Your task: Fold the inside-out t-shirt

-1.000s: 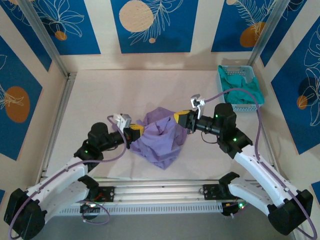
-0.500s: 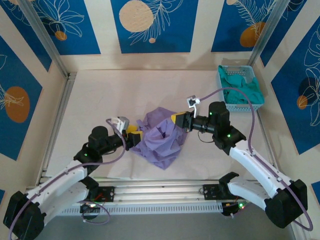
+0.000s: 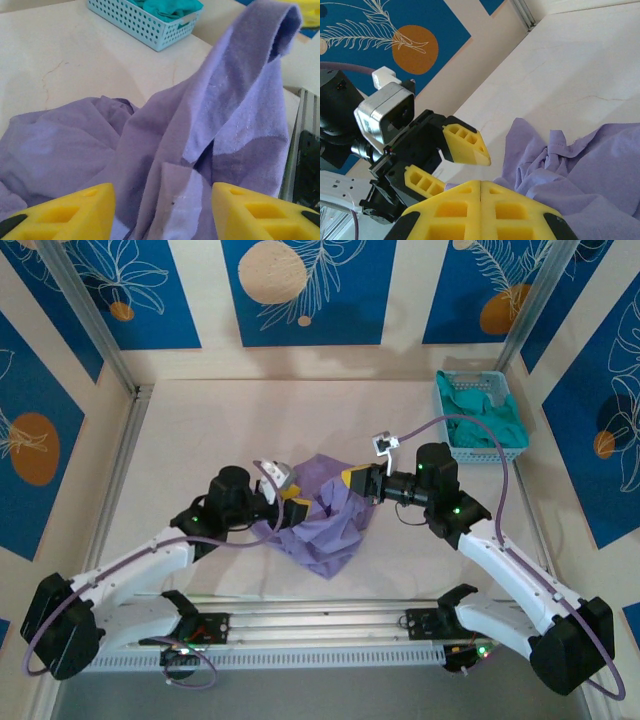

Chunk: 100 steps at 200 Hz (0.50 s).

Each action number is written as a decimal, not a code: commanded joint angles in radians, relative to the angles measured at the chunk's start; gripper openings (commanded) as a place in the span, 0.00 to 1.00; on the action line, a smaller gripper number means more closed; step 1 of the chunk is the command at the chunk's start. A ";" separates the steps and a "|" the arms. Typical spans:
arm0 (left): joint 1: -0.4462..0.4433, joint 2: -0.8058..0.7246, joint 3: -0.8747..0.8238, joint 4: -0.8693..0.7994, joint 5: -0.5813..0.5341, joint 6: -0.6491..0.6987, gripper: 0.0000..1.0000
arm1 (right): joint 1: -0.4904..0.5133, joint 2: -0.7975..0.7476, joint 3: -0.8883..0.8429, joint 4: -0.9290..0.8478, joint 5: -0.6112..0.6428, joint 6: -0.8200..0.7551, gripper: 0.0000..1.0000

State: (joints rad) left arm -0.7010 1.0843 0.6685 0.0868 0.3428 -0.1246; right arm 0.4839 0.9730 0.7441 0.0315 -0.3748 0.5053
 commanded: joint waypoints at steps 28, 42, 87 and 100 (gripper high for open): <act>-0.010 0.046 0.058 -0.036 0.033 0.073 0.23 | -0.004 -0.002 0.015 -0.020 -0.019 -0.007 0.00; -0.010 0.048 0.063 -0.049 0.035 0.082 0.14 | -0.003 -0.003 0.014 -0.020 -0.016 -0.008 0.00; -0.010 0.003 0.052 -0.037 0.024 0.063 0.00 | -0.007 -0.005 0.022 -0.045 0.020 -0.009 0.00; -0.008 -0.040 0.032 -0.009 0.001 0.042 0.00 | -0.013 -0.008 0.033 -0.067 0.047 0.003 0.00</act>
State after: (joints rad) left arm -0.7055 1.1191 0.6987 0.0422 0.3573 -0.0612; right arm 0.4831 0.9730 0.7441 0.0063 -0.3656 0.5049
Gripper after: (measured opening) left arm 0.048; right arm 0.065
